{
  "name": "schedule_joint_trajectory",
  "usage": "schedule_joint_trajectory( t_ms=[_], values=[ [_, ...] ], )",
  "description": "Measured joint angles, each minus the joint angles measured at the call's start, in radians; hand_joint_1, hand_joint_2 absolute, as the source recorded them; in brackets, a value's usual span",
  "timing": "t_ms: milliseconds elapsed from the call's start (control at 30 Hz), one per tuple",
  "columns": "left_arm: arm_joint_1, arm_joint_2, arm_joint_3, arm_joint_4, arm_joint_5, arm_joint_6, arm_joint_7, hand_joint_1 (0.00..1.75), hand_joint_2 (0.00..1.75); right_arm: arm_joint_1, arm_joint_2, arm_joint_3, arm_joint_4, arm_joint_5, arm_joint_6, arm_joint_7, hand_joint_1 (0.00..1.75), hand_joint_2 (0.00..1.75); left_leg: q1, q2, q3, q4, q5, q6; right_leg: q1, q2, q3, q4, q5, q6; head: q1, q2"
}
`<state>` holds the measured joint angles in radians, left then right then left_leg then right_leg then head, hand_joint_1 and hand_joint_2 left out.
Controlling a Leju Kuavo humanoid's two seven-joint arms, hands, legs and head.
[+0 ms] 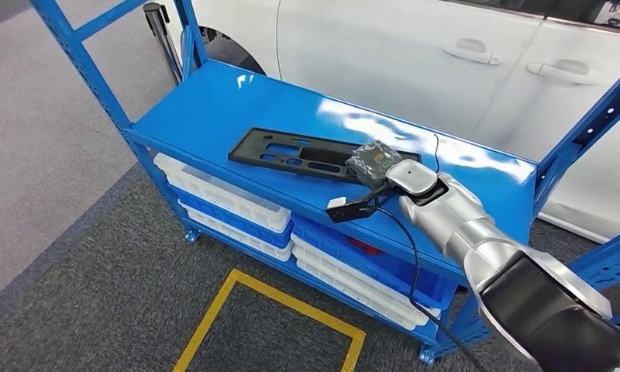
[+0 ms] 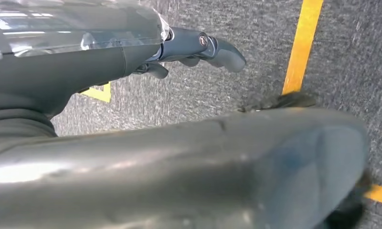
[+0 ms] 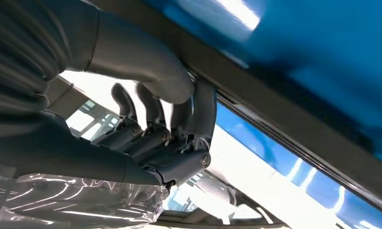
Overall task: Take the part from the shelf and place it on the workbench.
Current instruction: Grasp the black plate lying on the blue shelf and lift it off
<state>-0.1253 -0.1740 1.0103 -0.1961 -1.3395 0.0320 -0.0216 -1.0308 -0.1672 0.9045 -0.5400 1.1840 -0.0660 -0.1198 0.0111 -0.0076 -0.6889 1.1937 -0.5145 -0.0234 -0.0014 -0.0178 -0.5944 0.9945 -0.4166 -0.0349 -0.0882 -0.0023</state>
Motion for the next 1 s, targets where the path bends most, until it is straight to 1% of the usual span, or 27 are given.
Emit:
schedule_joint_trajectory(
  t_ms=[33, 67, 100, 133, 167, 200, 233, 267, 367, 400, 433, 467, 500, 533, 567, 600, 633, 700, 733, 767, 800, 833, 867, 900, 933, 967, 1000],
  values=[
    [0.001, 0.0, 0.0, 0.0, 0.0, 0.0, 0.0, 0.0, 0.0, 0.0, -0.002, 0.0, -0.001, 0.0, 0.0, -0.002, 1.69, 1.75, 0.001, 0.0, -0.028, 0.063, -0.024, -0.003, 0.001, -0.001, -0.001, 0.0, 0.0, 0.0, 0.0, 0.0],
    [0.002, 0.0, 0.0, 0.0, 0.0, 0.0, 0.0, 0.0, 0.0, 0.001, -0.003, 0.0, -0.001, 0.0, 0.0, -0.004, 1.71, 1.75, 0.002, 0.0, -0.042, 0.099, -0.03, -0.005, 0.001, -0.001, -0.001, 0.001, 0.0, 0.0, 0.0, 0.0],
    [0.003, 0.0, 0.0, 0.0, 0.001, 0.0, 0.0, 0.0, 0.0, 0.002, -0.004, 0.0, -0.001, 0.0, 0.0, -0.006, 1.72, 1.75, 0.002, 0.0, -0.039, 0.096, -0.018, -0.007, 0.0, 0.0, -0.001, 0.001, 0.0, 0.0, 0.0, 0.0],
    [0.003, 0.0, 0.0, 0.0, 0.001, 0.001, 0.0, 0.0, 0.0, 0.002, -0.004, -0.001, -0.002, -0.001, 0.0, -0.008, 1.73, 1.75, 0.004, 0.001, -0.016, 0.05, 0.012, -0.008, -0.001, 0.001, 0.0, 0.003, -0.001, 0.001, 0.0, 0.0],
    [0.002, 0.0, 0.0, 0.0, 0.002, 0.001, 0.0, 0.0, 0.0, 0.002, -0.004, -0.001, -0.003, -0.002, -0.001, -0.01, 1.74, 1.75, 0.006, 0.001, 0.019, -0.022, 0.048, -0.009, -0.001, 0.002, 0.0, 0.006, -0.002, 0.004, 0.0, 0.0],
    [0.002, 0.0, 0.0, 0.0, 0.004, 0.001, 0.0, 0.0, 0.0, 0.001, -0.005, -0.003, -0.005, -0.006, -0.002, -0.014, 1.75, 1.75, 0.007, 0.001, 0.054, -0.092, 0.073, -0.009, 0.0, 0.003, -0.002, 0.01, -0.004, 0.008, 0.0, 0.0],
    [0.001, 0.0, 0.001, 0.0, 0.005, 0.001, 0.0, 0.0, 0.0, 0.001, -0.005, -0.005, -0.007, -0.012, -0.002, -0.019, 1.75, 1.75, 0.007, 0.001, 0.079, -0.144, 0.089, -0.005, 0.002, 0.005, -0.005, 0.014, -0.006, 0.013, 0.0, 0.0],
    [0.001, 0.0, 0.001, 0.0, 0.006, 0.001, 0.0, 0.0, 0.0, 0.001, -0.006, -0.008, -0.01, -0.019, -0.003, -0.025, 1.75, 1.75, 0.007, 0.0, 0.09, -0.171, 0.094, 0.0, 0.004, 0.006, -0.008, 0.018, -0.007, 0.017, 0.0, 0.0],
    [0.002, 0.0, 0.002, 0.0, 0.008, 0.001, 0.0, 0.0, 0.0, 0.001, -0.007, -0.021, -0.017, -0.046, -0.008, -0.042, 1.72, 1.75, 0.002, -0.001, 0.09, -0.182, 0.095, 0.021, 0.001, 0.008, -0.014, 0.021, -0.007, 0.033, 0.0, 0.0],
    [0.002, 0.0, 0.002, 0.0, 0.008, 0.001, 0.0, 0.0, 0.0, 0.001, -0.006, -0.027, -0.021, -0.056, -0.009, -0.048, 1.39, 1.75, 0.003, 0.0, 0.091, -0.185, 0.098, 0.028, -0.001, 0.008, -0.02, 0.034, -0.017, 0.038, 0.0, 0.0],
    [0.001, 0.0, 0.002, 0.0, 0.008, 0.001, 0.0, 0.0, 0.0, 0.002, -0.004, -0.035, -0.028, -0.066, -0.012, -0.053, 0.96, 1.75, 0.004, 0.001, 0.091, -0.188, 0.101, 0.034, -0.003, 0.009, -0.035, 0.066, -0.039, 0.042, 0.0, 0.0],
    [0.0, 0.0, 0.003, 0.0, 0.009, 0.001, 0.0, 0.0, 0.0, 0.004, 0.0, -0.043, -0.035, -0.074, -0.014, -0.057, 0.52, 1.75, 0.005, 0.002, 0.091, -0.189, 0.102, 0.038, -0.004, 0.01, -0.061, 0.121, -0.07, 0.045, 0.0, 0.0],
    [0.0, 0.0, 0.003, 0.0, 0.009, 0.001, 0.0, 0.0, 0.0, 0.008, 0.004, -0.051, -0.043, -0.081, -0.016, -0.059, 0.1, 1.75, 0.004, 0.002, 0.09, -0.189, 0.103, 0.04, -0.004, 0.011, -0.094, 0.193, -0.104, 0.048, 0.0, 0.0],
    [0.001, 0.0, 0.004, 0.0, 0.009, 0.001, 0.0, 0.0, 0.0, 0.015, 0.008, -0.057, -0.051, -0.086, -0.018, -0.061, 0.0, 1.75, 0.003, 0.003, 0.089, -0.189, 0.103, 0.041, -0.005, 0.012, -0.127, 0.262, -0.13, 0.049, 0.0, 0.0],
    [0.001, 0.0, 0.005, 0.0, 0.01, 0.001, 0.0, 0.0, 0.0, 0.023, 0.01, -0.062, -0.059, -0.089, -0.018, -0.061, 0.0, 1.75, 0.002, 0.003, 0.089, -0.189, 0.102, 0.041, -0.005, 0.012, -0.15, 0.308, -0.14, 0.049, 0.0, 0.0],
    [0.002, 0.0, 0.006, 0.0, 0.01, 0.001, 0.0, 0.0, 0.0, 0.03, 0.012, -0.066, -0.068, -0.091, -0.017, -0.061, 0.0, 1.75, 0.001, 0.003, 0.089, -0.189, 0.102, 0.041, -0.005, 0.012, -0.156, 0.316, -0.132, 0.047, 0.0, 0.0],
    [0.002, 0.0, 0.007, 0.0, 0.01, 0.001, 0.0, 0.0, 0.0, 0.035, 0.012, -0.07, -0.079, -0.093, -0.015, -0.062, 0.0, 1.75, 0.0, 0.002, 0.09, -0.188, 0.102, 0.041, -0.004, 0.012, -0.141, 0.281, -0.105, 0.044, 0.0, 0.0],
    [0.002, 0.0, 0.007, 0.0, 0.009, 0.001, -0.001, 0.0, 0.0, 0.038, 0.012, -0.08, -0.102, -0.097, -0.007, -0.062, 0.0, 1.75, -0.002, 0.002, 0.091, -0.188, 0.101, 0.039, 0.0, 0.013, -0.073, 0.138, -0.036, 0.033, 0.0, 0.0],
    [0.001, -0.001, 0.008, 0.0, 0.009, 0.001, -0.002, 0.0, 0.0, 0.037, 0.013, -0.084, -0.11, -0.099, -0.002, -0.062, 0.0, 1.75, -0.003, 0.002, 0.09, -0.187, 0.1, 0.036, 0.003, 0.013, -0.043, 0.074, -0.014, 0.028, 0.0, 0.0],
    [0.001, -0.001, 0.008, 0.0, 0.009, 0.001, -0.003, 0.0, 0.0, 0.037, 0.014, -0.087, -0.117, -0.1, 0.003, -0.062, 0.0, 1.31, -0.004, 0.002, 0.089, -0.186, 0.1, 0.033, 0.007, 0.013, -0.025, 0.035, -0.004, 0.024, 0.0, 0.0],
    [0.0, -0.001, 0.008, 0.0, 0.009, 0.001, -0.004, 0.0, 0.0, 0.037, 0.014, -0.089, -0.122, -0.101, 0.008, -0.062, 0.0, 0.87, -0.004, 0.002, 0.088, -0.187, 0.1, 0.028, 0.01, 0.013, -0.018, 0.02, -0.004, 0.022, 0.0, 0.0],
    [0.0, -0.001, 0.008, 0.0, 0.008, 0.001, -0.004, 0.0, 0.0, 0.038, 0.015, -0.09, -0.124, -0.102, 0.011, -0.063, 0.0, 0.44, -0.004, 0.003, 0.088, -0.188, 0.1, 0.023, 0.012, 0.014, -0.019, 0.017, -0.003, 0.02, 0.0, 0.0],
    [0.0, -0.001, 0.008, 0.0, 0.007, 0.0, -0.004, 0.0, 0.0, 0.039, 0.015, -0.09, -0.127, -0.102, 0.014, -0.063, 0.0, 0.0, -0.004, 0.003, 0.088, -0.188, 0.099, 0.018, 0.009, 0.014, -0.017, 0.013, -0.001, 0.016, 0.0, 0.0],
    [-0.001, -0.001, 0.008, 0.0, 0.007, 0.0, -0.004, 0.0, 0.0, 0.04, 0.014, -0.091, -0.13, -0.102, 0.015, -0.063, 0.0, 0.0, -0.004, 0.003, 0.085, -0.181, 0.091, 0.013, 0.006, 0.013, -0.014, 0.007, 0.002, 0.012, 0.0, 0.0],
    [-0.001, -0.001, 0.008, 0.0, 0.007, -0.001, -0.004, 0.0, 0.0, 0.04, 0.012, -0.092, -0.133, -0.101, 0.016, -0.063, 0.0, 0.0, -0.004, 0.003, 0.074, -0.156, 0.073, 0.009, 0.003, 0.012, -0.011, 0.002, 0.005, 0.007, 0.0, 0.0],
    [-0.001, -0.001, 0.008, 0.0, 0.006, -0.001, -0.004, 0.0, 0.0, 0.041, 0.009, -0.092, -0.135, -0.101, 0.017, -0.063, 0.0, 0.0, -0.004, 0.003, 0.054, -0.11, 0.045, 0.006, 0.001, 0.011, -0.009, -0.002, 0.007, 0.004, 0.0, 0.0],
    [-0.001, -0.001, 0.008, 0.0, 0.006, -0.001, -0.004, 0.0, 0.0, 0.043, 0.006, -0.092, -0.137, -0.101, 0.018, -0.063, 0.0, 0.0, -0.003, 0.003, 0.026, -0.045, 0.012, 0.003, 0.002, 0.011, -0.008, -0.003, 0.008, 0.001, 0.0, 0.0]
  ],
)
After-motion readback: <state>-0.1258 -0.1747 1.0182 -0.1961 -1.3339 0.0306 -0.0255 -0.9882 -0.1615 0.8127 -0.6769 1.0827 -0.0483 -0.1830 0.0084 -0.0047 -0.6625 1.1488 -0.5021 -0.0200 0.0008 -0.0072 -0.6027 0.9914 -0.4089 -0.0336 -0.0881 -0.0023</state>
